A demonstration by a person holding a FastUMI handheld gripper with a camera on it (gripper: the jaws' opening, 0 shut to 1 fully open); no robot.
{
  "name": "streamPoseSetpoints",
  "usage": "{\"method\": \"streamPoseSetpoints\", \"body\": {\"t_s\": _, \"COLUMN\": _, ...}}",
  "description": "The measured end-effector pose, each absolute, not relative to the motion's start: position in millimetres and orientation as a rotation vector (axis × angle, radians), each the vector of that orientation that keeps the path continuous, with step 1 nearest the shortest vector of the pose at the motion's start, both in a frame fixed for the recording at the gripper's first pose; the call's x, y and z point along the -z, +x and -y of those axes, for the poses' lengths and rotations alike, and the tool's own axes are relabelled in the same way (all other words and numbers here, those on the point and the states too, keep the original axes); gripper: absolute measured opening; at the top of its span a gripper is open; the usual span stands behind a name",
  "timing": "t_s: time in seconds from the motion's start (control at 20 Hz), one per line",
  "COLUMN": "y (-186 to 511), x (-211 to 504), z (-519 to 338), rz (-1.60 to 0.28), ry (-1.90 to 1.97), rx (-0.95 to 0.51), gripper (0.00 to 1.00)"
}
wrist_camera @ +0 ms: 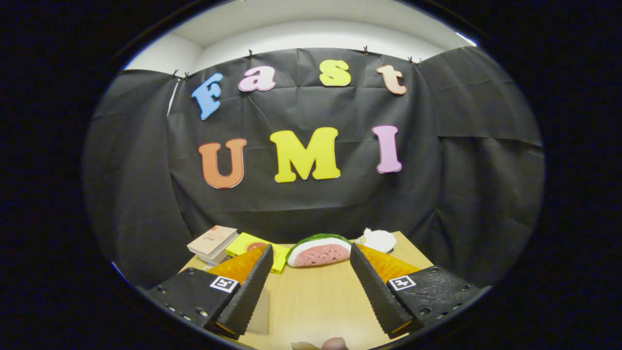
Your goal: Open the storage box then place both shoes into the box .Put the left shoe in first, then the right shoe, with the right side of both shoes facing outward in a uniform manner.
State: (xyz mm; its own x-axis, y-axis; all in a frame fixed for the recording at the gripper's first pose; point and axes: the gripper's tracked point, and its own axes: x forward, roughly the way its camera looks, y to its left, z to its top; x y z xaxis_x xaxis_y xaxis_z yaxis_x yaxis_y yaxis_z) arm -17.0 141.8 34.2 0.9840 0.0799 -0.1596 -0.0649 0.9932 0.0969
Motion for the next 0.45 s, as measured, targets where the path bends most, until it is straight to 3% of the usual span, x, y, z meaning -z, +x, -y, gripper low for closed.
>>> {"method": "streamPoseSetpoints", "body": {"t_s": 0.45, "y": -24.5, "x": -39.1, "z": -150.3, "rz": -0.163, "ry": 0.100, "rx": -0.089, "gripper": 0.96}}
